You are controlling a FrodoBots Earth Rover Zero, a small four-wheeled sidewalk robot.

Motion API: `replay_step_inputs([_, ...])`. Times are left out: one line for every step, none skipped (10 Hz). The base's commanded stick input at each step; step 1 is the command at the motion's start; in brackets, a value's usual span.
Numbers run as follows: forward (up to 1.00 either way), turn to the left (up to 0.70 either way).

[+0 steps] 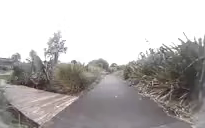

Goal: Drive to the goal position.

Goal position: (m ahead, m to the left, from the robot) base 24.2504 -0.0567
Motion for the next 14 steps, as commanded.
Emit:
replay_step_inputs([0.85,0.0])
replay_step_inputs([0.85,0.0])
replay_step_inputs([0.85,0.0])
replay_step_inputs([0.85,0.0])
replay_step_inputs([0.85,0.0])
replay_step_inputs([0.85,0.0])
replay_step_inputs([0.85,0.0])
replay_step_inputs([0.85,0.0])
replay_step_inputs([0.85,0.0])
replay_step_inputs([0.85,0.0])
replay_step_inputs([0.85,0.0])
replay_step_inputs([0.85,0.0])
replay_step_inputs([0.85,0.0])
replay_step_inputs([0.85,0.0])
